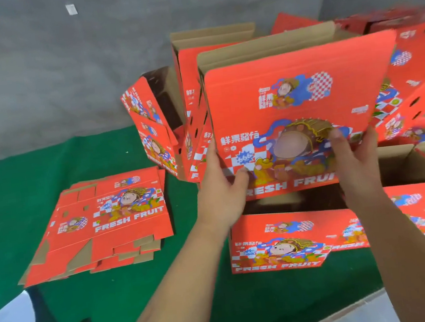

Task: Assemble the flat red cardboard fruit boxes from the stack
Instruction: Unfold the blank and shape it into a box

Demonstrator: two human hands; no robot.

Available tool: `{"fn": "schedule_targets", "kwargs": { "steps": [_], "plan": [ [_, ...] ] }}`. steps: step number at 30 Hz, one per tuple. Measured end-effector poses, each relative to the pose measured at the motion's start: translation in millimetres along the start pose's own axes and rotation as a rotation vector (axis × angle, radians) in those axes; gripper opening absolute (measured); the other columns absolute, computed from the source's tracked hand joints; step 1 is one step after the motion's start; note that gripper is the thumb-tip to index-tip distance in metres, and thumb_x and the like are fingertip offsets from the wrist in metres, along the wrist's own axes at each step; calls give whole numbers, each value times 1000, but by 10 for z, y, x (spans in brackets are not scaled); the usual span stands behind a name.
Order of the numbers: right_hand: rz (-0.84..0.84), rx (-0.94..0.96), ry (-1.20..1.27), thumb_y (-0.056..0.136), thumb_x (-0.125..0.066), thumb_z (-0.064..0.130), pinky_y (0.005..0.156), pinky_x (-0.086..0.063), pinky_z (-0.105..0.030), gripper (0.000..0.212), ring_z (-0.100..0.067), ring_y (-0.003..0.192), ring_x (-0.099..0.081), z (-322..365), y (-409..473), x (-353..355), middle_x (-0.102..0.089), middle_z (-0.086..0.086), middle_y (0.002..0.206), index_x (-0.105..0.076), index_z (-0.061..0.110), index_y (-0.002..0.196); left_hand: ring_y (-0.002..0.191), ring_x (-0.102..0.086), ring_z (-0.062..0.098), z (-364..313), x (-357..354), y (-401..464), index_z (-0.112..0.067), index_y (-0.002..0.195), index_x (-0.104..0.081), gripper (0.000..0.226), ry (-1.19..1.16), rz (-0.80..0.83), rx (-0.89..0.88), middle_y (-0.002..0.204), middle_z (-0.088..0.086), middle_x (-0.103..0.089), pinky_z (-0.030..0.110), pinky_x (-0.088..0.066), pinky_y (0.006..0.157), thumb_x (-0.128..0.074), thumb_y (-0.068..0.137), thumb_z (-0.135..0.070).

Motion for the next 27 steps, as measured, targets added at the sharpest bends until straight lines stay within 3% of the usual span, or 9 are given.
{"fn": "schedule_targets", "kwargs": {
  "steps": [4,7,10,12,15,19,22,25,27],
  "plan": [
    [-27,-126,-107,81,-58,76,121,-36,-47,100,-18,139,-49,-269,105,97,-49,6,149,-26,21,158,133,-55,10,-14,-406,153,-35,165,1,94,58,170,-33,158,-10,-44,40,-45,113,-63,99,-20],
    [-34,-397,-216,80,-49,89,126,-22,-50,119,-33,153,-29,-670,124,68,-28,-8,167,6,28,166,133,-55,4,108,-519,229,-35,164,9,93,62,249,-25,164,-7,-37,24,-43,113,-58,104,-18],
    [-135,-432,-357,83,-58,81,124,-21,-54,117,-44,153,-24,-580,117,16,-17,-18,170,5,26,166,129,-52,-11,205,-556,214,-31,166,5,84,14,271,-5,156,-13,-47,13,-39,110,-53,107,-16],
    [-201,-245,-404,77,-72,65,120,-24,-53,120,-46,147,-28,-307,-18,-108,-26,-24,162,-9,14,165,139,-50,7,282,-532,167,-27,166,-12,73,14,223,23,153,3,-54,29,-37,119,-53,107,-19],
    [-138,28,-360,71,-72,42,111,-37,-47,86,-41,129,-46,-5,-446,-446,-49,-22,136,-45,-1,141,136,-52,17,357,-455,43,-21,155,-43,52,-1,124,56,143,8,-57,46,-39,118,-56,105,-26],
    [42,304,-353,74,-73,21,100,-33,-18,55,-13,114,-41,181,-966,-877,-45,-3,122,-52,-1,120,122,-55,5,271,-203,-202,-38,139,-50,44,-62,-113,48,133,-13,-39,30,-43,111,-57,96,-39],
    [36,340,-299,76,-71,14,102,-39,-33,52,-20,116,-44,216,-1123,-910,-42,-1,123,-52,-1,123,122,-60,15,193,-166,-297,-38,138,-50,39,-127,-96,22,133,-11,-43,42,-49,108,-59,102,-28],
    [-33,251,-185,78,-66,9,101,-45,-40,45,-27,117,-49,163,-1154,-789,-42,-2,124,-52,9,121,120,-50,-13,192,-89,-357,-28,140,-54,39,-59,-83,-2,132,-7,-46,9,-38,106,-60,103,-18],
    [-82,205,-107,79,-62,1,94,-44,-16,44,-10,116,-50,113,-1202,-721,-42,-13,127,-50,10,121,115,-46,-23,238,-79,-390,-21,140,-56,37,-35,-65,8,133,-3,-49,-1,-31,98,-60,103,-17]
  ]
}}
Point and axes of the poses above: each hand's wrist, its own y-axis towards the middle knuckle, its own x-axis out of the back of the hand, z = x × y, the point moved 10 cm from there along y, towards the middle knuckle
